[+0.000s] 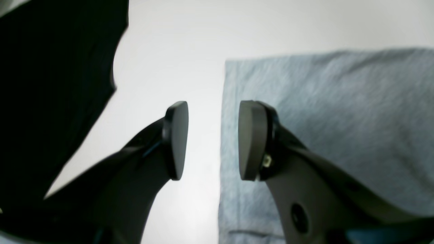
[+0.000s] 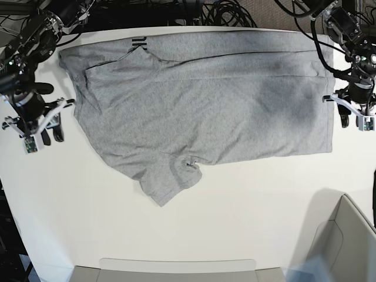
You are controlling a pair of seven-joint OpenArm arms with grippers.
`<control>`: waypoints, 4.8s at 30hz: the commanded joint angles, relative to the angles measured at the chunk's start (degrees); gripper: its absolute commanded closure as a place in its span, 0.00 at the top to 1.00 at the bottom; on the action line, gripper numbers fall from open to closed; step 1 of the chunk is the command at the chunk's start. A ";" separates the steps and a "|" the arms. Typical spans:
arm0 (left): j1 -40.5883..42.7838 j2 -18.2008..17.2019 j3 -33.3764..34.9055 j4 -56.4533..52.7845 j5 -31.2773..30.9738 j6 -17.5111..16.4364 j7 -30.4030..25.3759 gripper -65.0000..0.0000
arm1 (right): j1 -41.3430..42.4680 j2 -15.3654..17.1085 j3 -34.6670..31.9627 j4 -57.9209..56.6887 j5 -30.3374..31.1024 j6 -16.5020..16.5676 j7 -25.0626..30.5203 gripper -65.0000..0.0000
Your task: Fold the T-shirt properly
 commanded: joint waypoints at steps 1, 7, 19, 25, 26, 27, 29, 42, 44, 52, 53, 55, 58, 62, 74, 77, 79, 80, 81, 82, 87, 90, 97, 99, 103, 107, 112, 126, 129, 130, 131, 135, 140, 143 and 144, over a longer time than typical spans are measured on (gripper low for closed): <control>-0.42 -0.25 1.07 2.14 -0.59 0.27 -1.16 0.38 | 1.77 0.73 -2.37 0.90 0.72 -2.14 1.38 0.31; -0.33 0.54 4.77 2.23 -0.59 2.07 -1.78 0.38 | 5.90 1.79 -22.68 -3.05 -2.45 -20.51 9.56 0.31; -0.07 1.59 4.50 2.23 -0.59 2.25 -1.78 0.38 | 15.66 -0.94 -40.35 -38.22 -16.51 -27.46 27.32 0.31; 0.02 1.68 4.50 2.23 -0.59 2.25 -1.69 0.38 | 17.95 -0.85 -40.43 -53.51 -16.60 -27.37 32.51 0.31; 0.02 1.68 4.50 2.23 -0.59 2.25 -1.69 0.38 | 17.68 -0.85 -40.43 -53.69 -16.60 -27.37 32.68 0.31; 0.02 1.68 4.50 2.23 -0.59 2.25 -1.69 0.38 | 17.07 -0.85 -40.43 -53.78 -16.60 -27.46 32.68 0.31; -0.16 1.68 4.50 2.23 -0.59 2.25 -1.69 0.38 | 15.13 -0.85 -40.17 -52.81 -16.60 -27.72 32.68 0.31; -0.24 0.27 5.03 1.88 -0.59 1.63 -1.78 0.38 | -4.29 -2.52 -29.71 -26.09 -16.60 -27.81 20.02 0.31; -0.24 0.27 5.03 1.79 -0.59 1.63 -1.78 0.38 | -5.61 -2.52 -29.00 -24.59 -16.60 -27.81 20.02 0.31; -0.24 0.19 5.12 1.79 -0.59 1.55 -1.78 0.38 | -3.77 -3.93 -28.74 -13.34 -16.43 -27.81 19.93 0.31; -0.24 0.19 5.12 1.79 -0.59 1.55 -1.78 0.38 | -2.54 -4.02 -28.74 -12.46 -16.43 -27.81 19.85 0.31; -0.24 0.19 5.12 1.79 -0.59 1.55 -1.78 0.38 | 0.98 -3.84 -27.69 -12.72 -16.51 -27.81 18.00 0.31; -0.07 0.19 5.12 1.79 -0.59 1.55 -1.78 0.38 | 8.98 -2.52 -23.03 -17.73 -16.34 -27.37 10.26 0.32; 0.02 0.27 5.12 1.79 -0.59 1.55 -1.78 0.38 | 15.57 0.47 -20.04 -27.58 -16.34 -27.28 9.65 0.37; -0.07 0.71 5.03 1.79 -0.59 2.07 -1.25 0.38 | 18.56 0.99 -22.41 -48.68 -16.34 -19.46 20.46 0.37; -0.16 0.71 5.03 1.79 -0.59 2.07 -1.25 0.38 | 18.56 0.47 -22.32 -48.33 -16.34 -18.67 20.55 0.37; -0.16 0.80 5.03 1.79 -0.59 2.07 -1.25 0.38 | 18.56 0.55 -22.32 -47.27 -16.34 -18.40 20.55 0.37; -0.16 0.80 5.03 1.79 -0.59 2.07 -1.25 0.38 | 18.56 0.47 -22.32 -46.22 -16.34 -18.40 20.55 0.37; -0.16 0.80 5.03 1.79 -0.59 2.07 -1.25 0.38 | 18.56 0.38 -22.32 -44.90 -16.25 -18.23 20.55 0.37; -0.16 0.80 5.03 1.79 -0.59 2.07 -1.25 0.38 | 18.56 0.38 -22.32 -44.11 -16.25 -18.14 20.55 0.37; -0.33 0.80 5.03 1.79 -0.59 2.07 -1.25 0.38 | 21.55 0.82 -22.32 -48.33 -11.06 -18.40 20.55 0.37; -0.33 0.80 5.03 1.79 -0.59 2.07 -1.25 0.38 | 23.40 1.87 -22.41 -52.55 -10.10 -19.81 20.64 0.38; -0.33 0.80 5.03 1.79 -0.59 1.99 -1.25 0.38 | 25.77 1.61 -22.76 -58.97 -10.10 -16.03 20.64 0.48; -0.33 0.89 5.03 1.79 -0.59 1.99 -1.25 0.38 | 25.77 1.52 -22.76 -59.40 -10.10 -14.89 20.64 0.48; -0.33 0.89 5.03 1.79 -0.59 1.90 -1.25 0.38 | 25.68 1.52 -22.68 -59.49 -10.10 -12.42 20.64 0.48; -0.33 0.89 5.12 -0.06 -0.59 1.72 -1.25 0.38 | 25.33 0.55 -22.76 -59.58 -10.10 -11.81 20.55 0.48; -0.42 0.54 5.12 -2.70 -0.68 1.72 -1.43 0.38 | 25.24 -0.85 -22.68 -59.58 -10.10 -10.23 20.37 0.48; -1.12 0.27 9.95 -3.05 -0.68 1.90 -1.69 0.38 | 25.68 -1.29 -22.68 -60.46 -10.10 -8.82 20.46 0.48; -1.12 0.27 10.74 -3.05 -0.68 2.07 -1.78 0.38 | 26.04 -1.38 -22.41 -63.80 -10.10 -8.82 20.64 0.48; -1.12 0.27 10.74 -3.05 -0.68 2.07 -1.78 0.38 | 26.12 -1.38 -22.41 -64.42 -10.10 -8.82 20.64 0.48; -1.30 0.27 10.57 -3.22 -0.68 2.07 -1.78 0.38 | 26.04 -1.38 -22.41 -64.50 -10.10 -8.82 20.64 0.48; -5.34 -2.54 10.66 -7.97 -0.68 1.72 -1.69 0.45 | 25.86 -1.38 -22.59 -64.59 -10.10 -8.82 20.64 0.48; -12.90 -8.17 14.53 -20.54 -0.68 1.55 -1.87 0.50 | 25.86 -1.38 -22.68 -64.50 -10.10 -8.82 20.46 0.48; -18.79 -12.39 18.57 -30.74 -0.68 1.46 -1.95 0.54 | 25.95 -1.29 -22.76 -64.50 -10.10 -8.82 20.37 0.48; -20.99 -13.97 19.98 -34.70 -0.76 0.27 -2.13 0.56 | 25.95 -1.29 -22.76 -64.50 -10.18 -8.82 20.37 0.48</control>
